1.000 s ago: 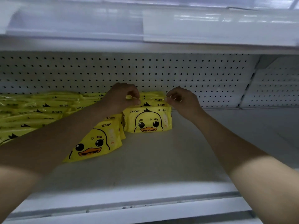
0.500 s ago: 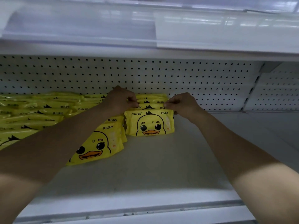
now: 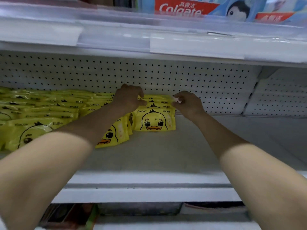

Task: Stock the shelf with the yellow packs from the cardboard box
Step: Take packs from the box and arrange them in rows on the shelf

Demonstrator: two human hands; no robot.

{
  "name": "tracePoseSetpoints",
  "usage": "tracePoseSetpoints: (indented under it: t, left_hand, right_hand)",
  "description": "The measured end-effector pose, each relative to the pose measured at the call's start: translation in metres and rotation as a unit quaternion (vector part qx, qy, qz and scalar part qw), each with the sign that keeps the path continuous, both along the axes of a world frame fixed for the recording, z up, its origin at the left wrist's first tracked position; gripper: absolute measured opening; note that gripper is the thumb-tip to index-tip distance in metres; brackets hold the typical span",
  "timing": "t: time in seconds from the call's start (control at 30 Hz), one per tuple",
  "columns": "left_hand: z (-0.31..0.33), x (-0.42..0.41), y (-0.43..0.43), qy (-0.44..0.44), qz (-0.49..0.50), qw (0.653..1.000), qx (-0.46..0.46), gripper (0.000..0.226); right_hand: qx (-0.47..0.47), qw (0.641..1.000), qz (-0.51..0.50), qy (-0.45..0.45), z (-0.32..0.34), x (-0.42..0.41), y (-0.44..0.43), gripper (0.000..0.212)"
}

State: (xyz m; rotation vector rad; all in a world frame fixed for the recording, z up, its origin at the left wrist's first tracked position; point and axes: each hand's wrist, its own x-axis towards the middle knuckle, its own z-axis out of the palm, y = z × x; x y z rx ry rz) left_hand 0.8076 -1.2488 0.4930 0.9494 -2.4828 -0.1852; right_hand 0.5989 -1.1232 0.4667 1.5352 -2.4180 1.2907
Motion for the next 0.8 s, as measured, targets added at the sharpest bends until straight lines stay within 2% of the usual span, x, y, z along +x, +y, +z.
tracePoseSetpoints:
  t: [0.13, 0.27, 0.4, 0.5, 0.57, 0.8]
  left_hand:
    - [0.007, 0.018, 0.033, 0.027, 0.016, 0.999, 0.031, 0.045]
    - [0.009, 0.048, 0.075, 0.027, 0.044, 0.998, 0.042, 0.051]
    - [0.009, 0.081, 0.124, 0.01, 0.114, 0.992, 0.052, 0.057]
    - [0.001, 0.115, 0.166, 0.0, 0.15, 0.986, 0.067, 0.063]
    - [-0.008, 0.14, 0.196, -0.017, 0.165, 0.984, 0.071, 0.066]
    - [-0.044, 0.241, 0.3, -0.11, 0.253, 0.956, 0.099, 0.079]
  right_hand:
    - [0.013, 0.999, 0.036, 0.01, 0.007, 0.016, 0.027, 0.04]
    - [0.073, 0.991, 0.073, 0.083, 0.016, 0.044, 0.058, 0.052]
    - [0.147, 0.971, 0.107, 0.152, 0.025, 0.084, 0.093, 0.065]
    - [0.179, 0.959, 0.116, 0.185, 0.024, 0.119, 0.124, 0.069]
    - [0.186, 0.952, 0.138, 0.201, 0.018, 0.142, 0.148, 0.067]
    - [0.189, 0.918, 0.271, 0.222, -0.016, 0.23, 0.212, 0.081]
